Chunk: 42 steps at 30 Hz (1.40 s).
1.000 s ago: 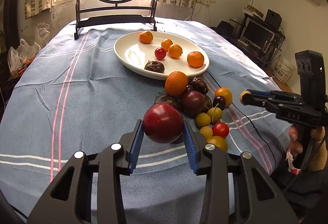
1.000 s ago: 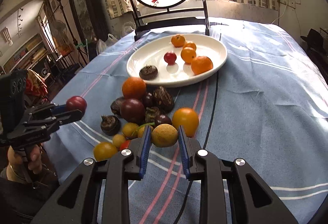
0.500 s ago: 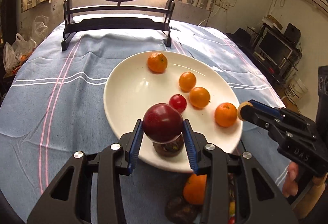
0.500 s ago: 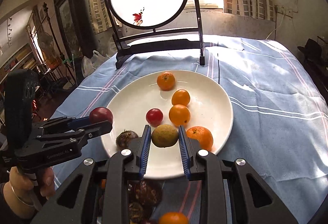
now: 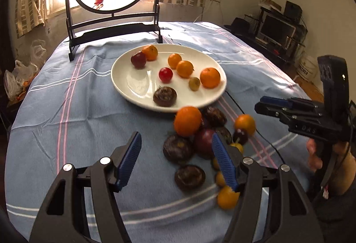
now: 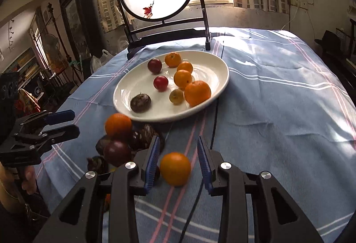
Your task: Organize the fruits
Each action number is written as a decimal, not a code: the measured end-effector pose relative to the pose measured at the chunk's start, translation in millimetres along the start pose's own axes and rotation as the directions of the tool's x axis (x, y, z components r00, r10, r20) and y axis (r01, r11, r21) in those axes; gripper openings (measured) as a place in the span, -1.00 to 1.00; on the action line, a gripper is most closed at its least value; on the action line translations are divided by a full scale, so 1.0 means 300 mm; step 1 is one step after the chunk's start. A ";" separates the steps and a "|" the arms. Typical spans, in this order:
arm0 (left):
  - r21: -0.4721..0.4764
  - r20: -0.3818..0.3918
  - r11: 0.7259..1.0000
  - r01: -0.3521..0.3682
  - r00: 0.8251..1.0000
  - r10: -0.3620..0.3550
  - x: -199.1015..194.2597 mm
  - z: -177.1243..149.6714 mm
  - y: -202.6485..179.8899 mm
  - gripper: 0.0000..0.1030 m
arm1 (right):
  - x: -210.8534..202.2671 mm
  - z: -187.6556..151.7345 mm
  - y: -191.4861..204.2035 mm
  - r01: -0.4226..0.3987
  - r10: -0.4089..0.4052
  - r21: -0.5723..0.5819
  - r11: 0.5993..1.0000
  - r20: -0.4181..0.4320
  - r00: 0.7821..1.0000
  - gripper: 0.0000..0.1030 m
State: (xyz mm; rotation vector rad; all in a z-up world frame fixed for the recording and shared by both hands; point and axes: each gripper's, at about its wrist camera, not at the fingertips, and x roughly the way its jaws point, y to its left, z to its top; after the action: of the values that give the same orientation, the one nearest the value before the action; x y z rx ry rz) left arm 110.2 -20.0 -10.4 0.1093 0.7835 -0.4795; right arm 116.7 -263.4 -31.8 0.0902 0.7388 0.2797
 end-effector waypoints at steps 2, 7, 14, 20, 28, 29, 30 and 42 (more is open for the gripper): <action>0.040 -0.016 0.999 -0.008 1.000 0.008 -0.011 -0.068 -0.041 0.24 | -0.011 -0.056 -0.015 0.007 -0.007 0.006 1.000 0.000 1.000 -0.32; -0.014 -0.069 1.000 -0.023 0.997 0.022 0.047 -0.147 -0.016 0.14 | -0.032 -0.094 -0.040 -0.003 0.001 0.033 0.999 0.034 0.999 -0.23; -0.049 -0.135 0.999 0.014 0.991 -0.020 0.150 -0.134 -0.022 -0.07 | -0.023 -0.100 -0.041 -0.013 0.012 0.035 0.999 0.026 1.000 -0.20; -0.040 -0.138 0.999 0.020 0.990 -0.026 0.164 -0.116 -0.047 -0.18 | -0.019 -0.099 -0.035 -0.014 0.013 0.027 1.000 0.022 1.000 -0.20; -0.049 -0.014 0.999 0.013 1.000 -0.013 0.030 -0.163 -0.060 -0.24 | -0.001 -0.102 -0.001 0.009 -0.009 -0.025 1.000 -0.018 1.000 -0.20; -0.059 -0.009 0.998 0.022 1.000 -0.022 0.016 -0.165 -0.054 -0.24 | 0.014 -0.100 0.013 0.016 -0.018 -0.049 0.999 -0.043 0.999 -0.20; -0.066 -0.007 0.998 0.025 1.000 -0.025 0.006 -0.166 -0.047 -0.24 | 0.030 -0.098 0.024 0.029 -0.034 -0.068 0.997 -0.069 0.997 -0.20; -0.108 -0.010 0.994 0.027 1.000 -0.028 0.015 -0.163 -0.007 -0.24 | 0.150 -0.023 0.057 0.062 -0.073 -0.076 0.995 -0.156 0.985 -0.28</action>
State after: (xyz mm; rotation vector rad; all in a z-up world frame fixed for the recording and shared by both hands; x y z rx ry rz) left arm 80.0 -10.5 -47.9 0.0011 0.8214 -0.4624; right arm 140.0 -234.3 -63.2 -0.0252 0.8871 0.2500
